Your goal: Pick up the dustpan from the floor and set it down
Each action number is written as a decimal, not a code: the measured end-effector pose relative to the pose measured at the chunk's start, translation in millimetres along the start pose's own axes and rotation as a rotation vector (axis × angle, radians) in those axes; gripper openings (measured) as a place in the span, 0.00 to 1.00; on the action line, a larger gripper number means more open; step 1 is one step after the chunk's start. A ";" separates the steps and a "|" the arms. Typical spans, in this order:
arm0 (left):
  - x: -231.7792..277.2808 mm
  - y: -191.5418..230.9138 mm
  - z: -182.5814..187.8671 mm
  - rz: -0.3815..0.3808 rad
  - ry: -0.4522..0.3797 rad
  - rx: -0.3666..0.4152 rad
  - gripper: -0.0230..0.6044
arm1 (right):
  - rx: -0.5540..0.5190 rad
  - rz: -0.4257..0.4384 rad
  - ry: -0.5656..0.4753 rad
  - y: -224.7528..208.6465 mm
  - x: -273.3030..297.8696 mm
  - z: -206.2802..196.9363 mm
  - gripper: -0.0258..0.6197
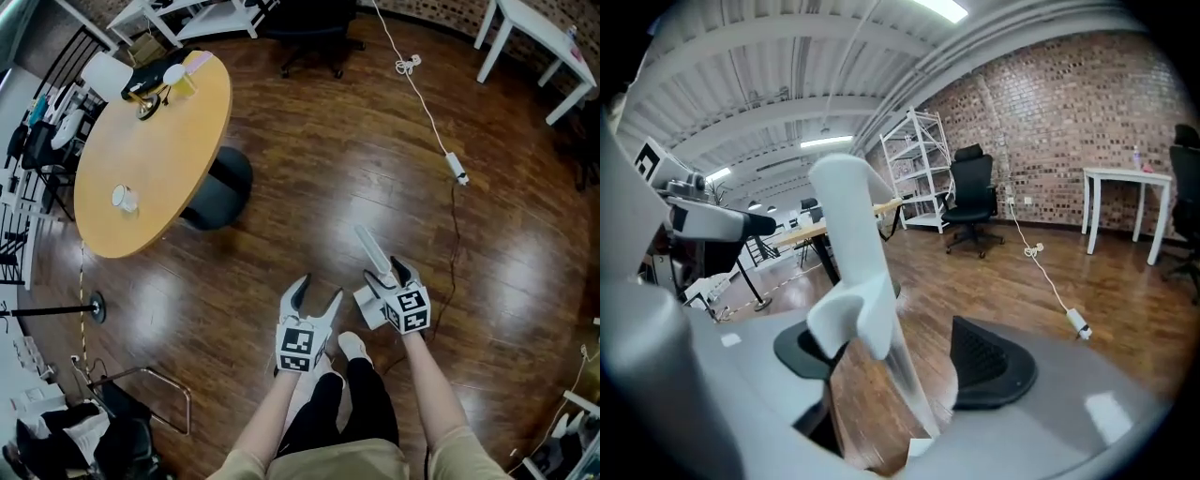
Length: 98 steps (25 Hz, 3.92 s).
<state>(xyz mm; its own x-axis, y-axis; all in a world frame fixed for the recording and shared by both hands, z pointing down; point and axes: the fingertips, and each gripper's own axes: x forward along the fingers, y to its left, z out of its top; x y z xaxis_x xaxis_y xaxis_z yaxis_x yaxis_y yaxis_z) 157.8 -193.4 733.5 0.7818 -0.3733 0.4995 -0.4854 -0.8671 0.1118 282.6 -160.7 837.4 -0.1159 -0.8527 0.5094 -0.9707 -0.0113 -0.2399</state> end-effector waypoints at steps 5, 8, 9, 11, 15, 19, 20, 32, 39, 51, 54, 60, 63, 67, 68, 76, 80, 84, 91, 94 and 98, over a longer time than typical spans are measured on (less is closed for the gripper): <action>-11.3 19.4 -2.8 0.045 0.002 -0.019 0.51 | -0.093 0.046 -0.012 10.5 14.6 9.8 0.28; -24.1 30.2 -0.6 0.068 -0.007 -0.033 0.50 | -0.165 0.028 -0.004 19.2 16.1 13.7 0.18; -27.8 32.1 0.1 0.071 -0.007 -0.041 0.50 | -0.177 0.028 -0.001 22.0 15.1 13.1 0.17; -34.3 35.7 2.2 0.076 -0.003 -0.062 0.50 | -0.195 0.046 0.004 29.7 12.1 13.2 0.17; -47.2 42.4 7.3 0.094 -0.019 -0.083 0.50 | -0.226 0.085 -0.006 45.8 2.4 20.6 0.16; -70.2 50.5 16.4 0.130 -0.050 -0.099 0.50 | -0.244 0.094 -0.034 64.8 -13.0 40.3 0.14; -77.7 53.1 20.6 0.140 -0.059 -0.107 0.50 | -0.253 0.091 -0.040 70.0 -17.4 48.8 0.13; -229.6 110.9 108.3 0.379 -0.283 -0.252 0.50 | -0.197 -0.067 -0.236 145.4 -96.5 201.9 0.13; -325.2 117.4 156.2 0.520 -0.379 -0.079 0.49 | -0.300 -0.046 -0.296 215.8 -123.3 284.2 0.14; -440.0 150.7 199.1 0.686 -0.553 -0.124 0.45 | -0.309 0.033 -0.455 291.2 -171.6 385.2 0.14; -452.3 151.8 209.8 0.713 -0.587 -0.107 0.45 | -0.309 0.055 -0.499 305.7 -180.6 393.0 0.13; -460.8 154.4 220.2 0.743 -0.621 -0.073 0.45 | -0.371 0.098 -0.511 343.1 -178.9 389.6 0.13; -468.3 150.8 220.0 0.751 -0.628 -0.066 0.45 | -0.372 0.117 -0.508 361.7 -184.1 384.2 0.13; -460.2 145.7 220.2 0.739 -0.625 -0.067 0.44 | -0.359 0.106 -0.490 362.0 -184.1 384.1 0.13; -458.0 144.1 219.0 0.737 -0.620 -0.067 0.44 | -0.357 0.103 -0.482 361.6 -183.1 383.2 0.13; -455.3 142.4 209.9 0.718 -0.616 -0.085 0.43 | -0.382 0.098 -0.483 368.8 -178.1 387.0 0.13; -461.1 144.2 216.0 0.727 -0.630 -0.075 0.43 | -0.389 0.092 -0.492 366.6 -174.2 394.2 0.13; -460.6 140.7 224.1 0.722 -0.637 -0.068 0.43 | -0.374 0.080 -0.500 356.9 -174.3 401.9 0.13; -458.2 134.0 231.4 0.690 -0.643 -0.065 0.43 | -0.362 0.095 -0.520 357.7 -182.4 408.9 0.13; -455.1 127.6 236.5 0.681 -0.647 -0.064 0.43 | -0.368 0.116 -0.527 360.4 -188.8 408.2 0.13; -450.5 121.8 237.5 0.667 -0.642 -0.056 0.43 | -0.362 0.117 -0.518 358.3 -190.8 402.0 0.13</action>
<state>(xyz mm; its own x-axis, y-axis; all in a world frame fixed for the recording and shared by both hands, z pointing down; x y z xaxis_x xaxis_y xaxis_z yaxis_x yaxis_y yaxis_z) -160.6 -209.2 318.0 0.3924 -0.9149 -0.0943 -0.9180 -0.3960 0.0225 41.4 -212.0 322.0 -0.1966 -0.9804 0.0095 -0.9779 0.1968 0.0703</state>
